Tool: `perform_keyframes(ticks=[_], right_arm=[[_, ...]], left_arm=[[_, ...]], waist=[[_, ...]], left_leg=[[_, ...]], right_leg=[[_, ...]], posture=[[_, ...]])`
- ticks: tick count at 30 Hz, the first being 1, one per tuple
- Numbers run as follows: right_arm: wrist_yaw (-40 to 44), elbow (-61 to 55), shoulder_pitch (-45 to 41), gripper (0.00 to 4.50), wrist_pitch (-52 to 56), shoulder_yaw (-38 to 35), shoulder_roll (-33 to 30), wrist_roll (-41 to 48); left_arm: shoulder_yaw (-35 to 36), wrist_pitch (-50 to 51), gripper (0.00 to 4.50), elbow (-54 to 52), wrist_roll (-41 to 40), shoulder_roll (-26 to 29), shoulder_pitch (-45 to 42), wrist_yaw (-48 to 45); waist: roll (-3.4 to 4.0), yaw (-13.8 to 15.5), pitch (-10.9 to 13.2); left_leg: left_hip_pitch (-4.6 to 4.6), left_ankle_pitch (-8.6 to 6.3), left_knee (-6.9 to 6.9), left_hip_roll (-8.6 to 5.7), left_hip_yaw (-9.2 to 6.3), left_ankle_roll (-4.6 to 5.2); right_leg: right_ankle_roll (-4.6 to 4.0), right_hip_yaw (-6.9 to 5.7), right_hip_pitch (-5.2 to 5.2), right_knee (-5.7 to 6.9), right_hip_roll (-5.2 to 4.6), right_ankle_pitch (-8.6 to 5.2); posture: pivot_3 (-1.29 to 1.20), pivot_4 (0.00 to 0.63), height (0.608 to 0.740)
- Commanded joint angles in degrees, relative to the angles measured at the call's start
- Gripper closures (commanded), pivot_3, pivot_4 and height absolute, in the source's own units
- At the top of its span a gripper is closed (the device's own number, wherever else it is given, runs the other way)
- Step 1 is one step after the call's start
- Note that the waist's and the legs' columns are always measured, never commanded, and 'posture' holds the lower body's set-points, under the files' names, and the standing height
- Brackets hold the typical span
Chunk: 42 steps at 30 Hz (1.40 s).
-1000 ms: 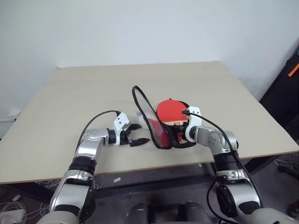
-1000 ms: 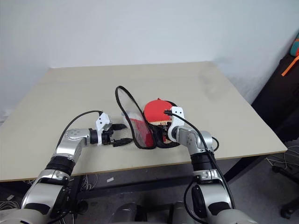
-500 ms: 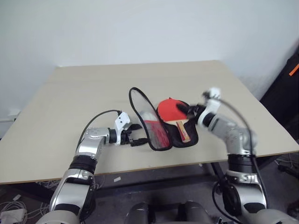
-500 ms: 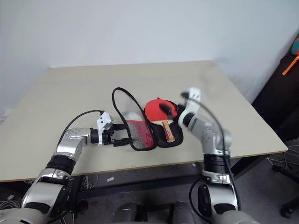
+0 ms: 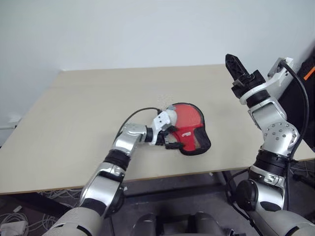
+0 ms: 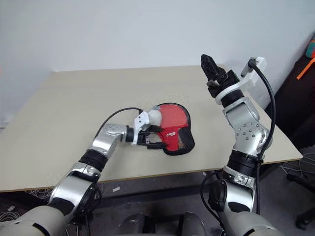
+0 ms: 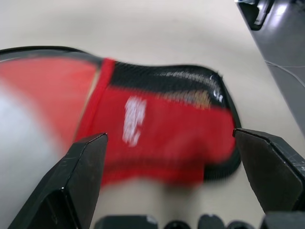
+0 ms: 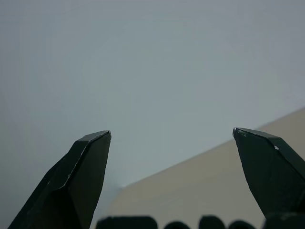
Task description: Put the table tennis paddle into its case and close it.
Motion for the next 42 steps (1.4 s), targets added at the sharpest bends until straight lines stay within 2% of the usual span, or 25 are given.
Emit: perform_keyframes(ticks=[1, 9, 11, 14, 15, 18, 27, 31, 38, 42], right_arm=[[-0.83, -0.97, 1.18, 0.04, -2.15, 2.33, 0.33, -0.43], [-1.46, 0.52, 4.54, 0.04, -4.33, 6.59, 0.20, -3.28], [-1.61, 1.49, 4.58, 0.04, -4.88, 7.19, 0.17, -3.85], [-1.61, 2.68, 4.59, 0.04, -5.52, 8.53, -0.13, -5.03], [-1.38, 3.16, 4.80, 0.04, -5.64, 9.81, -0.58, -6.36], [-1.08, 4.11, 5.15, 0.04, -6.18, 11.52, -0.86, -8.11], [-1.05, 5.62, 6.05, 0.04, -7.17, 11.79, -0.18, -8.06], [-1.00, 6.82, 6.88, 0.04, -7.70, 11.69, -0.29, -8.23], [-0.65, 8.90, 6.66, 0.04, -8.97, 11.81, -0.37, -8.44], [-0.32, 10.34, 6.01, 0.04, -9.78, 12.12, -0.28, -8.87]], left_arm=[[2.45, 1.57, 0.00, -1.98, -1.98, 0.67, -2.28, -0.31], [2.10, 7.40, 0.00, -13.17, -2.11, 5.47, 2.22, 0.34], [0.18, 7.46, 0.00, -15.19, 0.46, 6.13, 3.85, 1.96], [-1.83, 11.83, 0.00, -16.09, 2.80, 6.17, 4.39, 4.27], [-1.50, 16.76, 0.00, -15.79, 1.95, 5.24, 3.65, 5.00], [1.10, 29.05, 0.00, -15.72, -1.84, 2.31, 1.45, 7.21], [3.57, 51.49, 0.00, -17.51, -7.33, -0.13, -0.47, 12.26], [10.57, 59.95, 0.00, -15.68, -11.74, 0.11, -3.91, 15.72], [18.95, 65.15, 0.00, -8.07, -16.05, -0.84, -8.37, 20.98], [19.63, 65.41, 0.00, -4.59, -16.65, -3.20, -9.03, 23.38]], waist=[[0.01, 0.00, 0.00], [0.06, 0.14, 0.03], [0.06, 0.19, 0.03], [0.06, 0.19, 0.03], [0.06, 0.19, 0.03], [0.06, 0.19, 0.03], [0.07, 0.03, 0.04], [0.06, 0.10, 0.04], [0.07, 0.11, 0.05], [0.07, 0.12, 0.05]], left_leg=[[0.01, 0.00, -0.01, 0.00, -0.01, 0.00], [0.01, 0.01, 0.02, -0.02, -0.02, 0.03], [0.02, 0.02, 0.04, -0.04, -0.03, 0.04], [0.02, 0.02, 0.07, -0.06, -0.05, 0.04], [0.02, 0.02, 0.08, -0.06, -0.06, 0.04], [0.01, 0.02, 0.08, -0.05, -0.08, 0.04], [0.04, 0.03, 0.06, -0.02, -0.10, 0.02], [0.04, 0.03, 0.09, -0.05, -0.13, 0.03], [0.05, 0.05, 0.08, -0.06, -0.15, -0.01], [0.06, 0.15, 0.08, -0.11, -0.15, -0.17]], right_leg=[[0.01, 0.00, 0.00, 0.01, 0.01, 0.00], [0.01, 0.00, 0.04, 0.02, -0.02, 0.01], [0.01, -0.01, 0.07, 0.01, -0.05, 0.00], [0.00, -0.02, 0.11, 0.01, -0.05, 0.00], [-0.02, -0.03, 0.11, 0.01, -0.05, -0.01], [0.00, -0.03, 0.09, 0.01, -0.05, -0.01], [0.04, -0.03, 0.10, 0.03, 0.01, 0.00], [0.05, -0.04, 0.14, 0.02, -0.01, 0.00], [0.05, -0.05, 0.15, 0.02, -0.01, 0.00], [0.05, -0.05, 0.17, 0.01, -0.03, 0.01]], posture=[[0.00, 0.000, 0.740], [0.00, 0.000, 0.740], [0.00, 0.000, 0.740], [0.00, 0.000, 0.740], [0.00, 0.000, 0.740], [0.00, 0.000, 0.740], [0.00, 0.000, 0.740], [0.00, 0.000, 0.740], [0.00, 0.000, 0.740], [0.00, 0.000, 0.740]])
